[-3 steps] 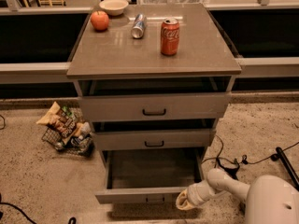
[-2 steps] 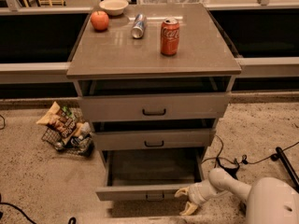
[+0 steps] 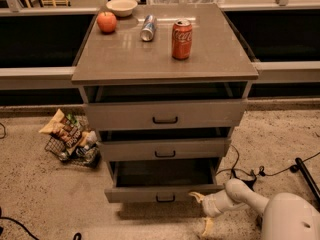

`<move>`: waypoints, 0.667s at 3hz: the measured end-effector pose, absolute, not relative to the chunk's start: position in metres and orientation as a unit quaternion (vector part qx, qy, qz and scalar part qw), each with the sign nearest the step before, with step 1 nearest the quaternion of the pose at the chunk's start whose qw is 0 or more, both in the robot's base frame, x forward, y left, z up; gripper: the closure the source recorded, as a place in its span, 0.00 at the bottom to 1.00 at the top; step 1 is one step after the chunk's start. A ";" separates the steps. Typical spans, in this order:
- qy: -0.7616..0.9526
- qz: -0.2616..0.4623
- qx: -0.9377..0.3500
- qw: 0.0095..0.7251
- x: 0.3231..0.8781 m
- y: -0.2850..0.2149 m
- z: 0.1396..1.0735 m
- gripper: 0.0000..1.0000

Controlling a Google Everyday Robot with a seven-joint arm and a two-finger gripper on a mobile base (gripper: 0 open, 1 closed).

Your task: Close bottom drawer

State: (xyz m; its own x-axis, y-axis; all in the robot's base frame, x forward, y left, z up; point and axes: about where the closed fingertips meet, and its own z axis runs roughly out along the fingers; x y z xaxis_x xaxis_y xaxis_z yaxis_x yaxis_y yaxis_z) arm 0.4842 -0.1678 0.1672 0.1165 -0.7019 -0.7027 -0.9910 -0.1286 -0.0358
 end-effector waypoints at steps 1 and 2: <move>0.601 0.273 -0.702 0.268 0.492 -0.168 0.170 0.00; 0.598 0.265 -0.701 0.284 0.512 -0.175 0.179 0.26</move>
Offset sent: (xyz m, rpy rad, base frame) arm 0.0437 -0.0178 0.0208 0.0202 -0.0699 -0.0126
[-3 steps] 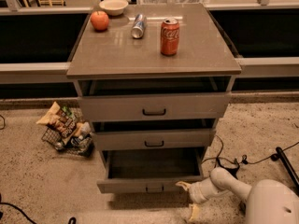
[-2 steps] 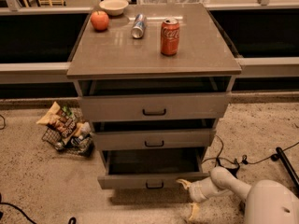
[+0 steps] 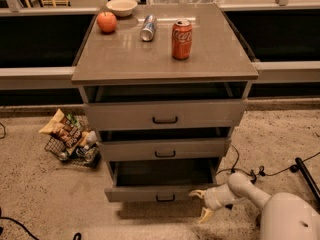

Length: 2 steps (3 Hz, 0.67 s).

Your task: Close bottom drawer

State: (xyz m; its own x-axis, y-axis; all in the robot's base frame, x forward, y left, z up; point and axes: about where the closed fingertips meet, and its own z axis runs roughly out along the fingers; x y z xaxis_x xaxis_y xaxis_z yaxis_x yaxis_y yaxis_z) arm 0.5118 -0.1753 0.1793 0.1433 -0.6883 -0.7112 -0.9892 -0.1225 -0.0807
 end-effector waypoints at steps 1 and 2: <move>0.599 0.256 -0.698 0.297 0.530 -0.182 0.187 0.49; 0.605 0.248 -0.692 0.307 0.547 -0.190 0.191 0.72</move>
Offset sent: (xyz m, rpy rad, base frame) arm 0.0644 -0.0318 0.0204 0.0138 -0.0785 -0.0857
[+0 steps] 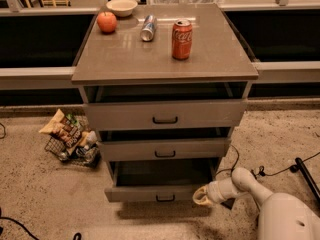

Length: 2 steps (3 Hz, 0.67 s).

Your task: Close bottom drawer

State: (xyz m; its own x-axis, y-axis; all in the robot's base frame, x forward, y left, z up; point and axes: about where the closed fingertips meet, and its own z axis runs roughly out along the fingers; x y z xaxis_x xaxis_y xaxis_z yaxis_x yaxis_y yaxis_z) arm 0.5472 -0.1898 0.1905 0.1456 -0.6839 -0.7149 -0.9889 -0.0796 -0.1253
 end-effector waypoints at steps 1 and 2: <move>0.609 0.241 -0.686 0.316 0.563 -0.196 0.195 0.96; 0.622 0.251 -0.673 0.313 0.588 -0.206 0.186 0.00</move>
Offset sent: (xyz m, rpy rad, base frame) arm 0.0456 -0.0240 0.0102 0.0062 -0.0252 -0.0619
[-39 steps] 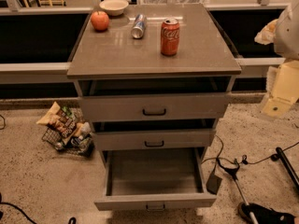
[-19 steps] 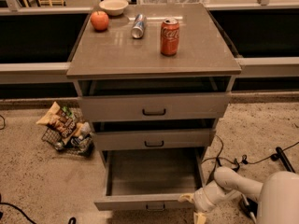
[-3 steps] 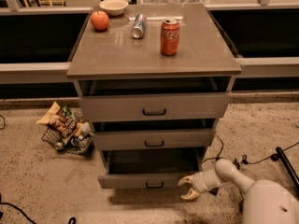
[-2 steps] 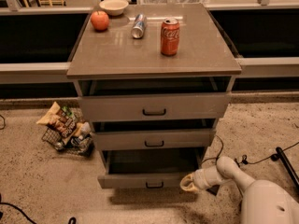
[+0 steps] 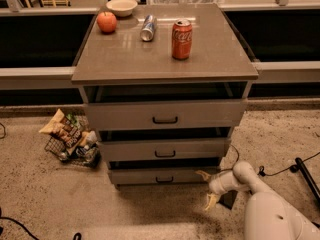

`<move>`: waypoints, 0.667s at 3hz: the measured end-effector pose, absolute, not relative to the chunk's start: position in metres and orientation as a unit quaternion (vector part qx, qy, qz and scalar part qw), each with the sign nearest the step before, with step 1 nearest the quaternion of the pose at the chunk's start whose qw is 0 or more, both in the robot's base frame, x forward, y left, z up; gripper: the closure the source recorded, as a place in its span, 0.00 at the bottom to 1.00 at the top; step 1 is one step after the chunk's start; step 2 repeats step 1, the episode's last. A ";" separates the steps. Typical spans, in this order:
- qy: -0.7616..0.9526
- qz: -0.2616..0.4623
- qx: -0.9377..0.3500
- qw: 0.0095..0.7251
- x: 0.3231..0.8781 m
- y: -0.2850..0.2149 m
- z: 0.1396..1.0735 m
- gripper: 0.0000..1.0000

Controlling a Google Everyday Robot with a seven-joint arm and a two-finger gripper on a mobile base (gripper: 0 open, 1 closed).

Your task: Close bottom drawer

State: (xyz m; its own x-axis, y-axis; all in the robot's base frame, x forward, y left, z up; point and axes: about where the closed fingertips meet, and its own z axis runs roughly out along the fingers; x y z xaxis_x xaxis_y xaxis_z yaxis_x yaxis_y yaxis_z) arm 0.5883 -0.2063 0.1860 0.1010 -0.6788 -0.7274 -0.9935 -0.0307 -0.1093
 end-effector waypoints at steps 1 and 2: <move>0.621 0.256 -0.671 0.313 0.587 -0.209 0.185 0.00; 0.621 0.256 -0.671 0.313 0.587 -0.209 0.185 0.00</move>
Offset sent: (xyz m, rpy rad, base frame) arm 0.0000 0.0000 0.0000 0.0000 0.0000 0.0000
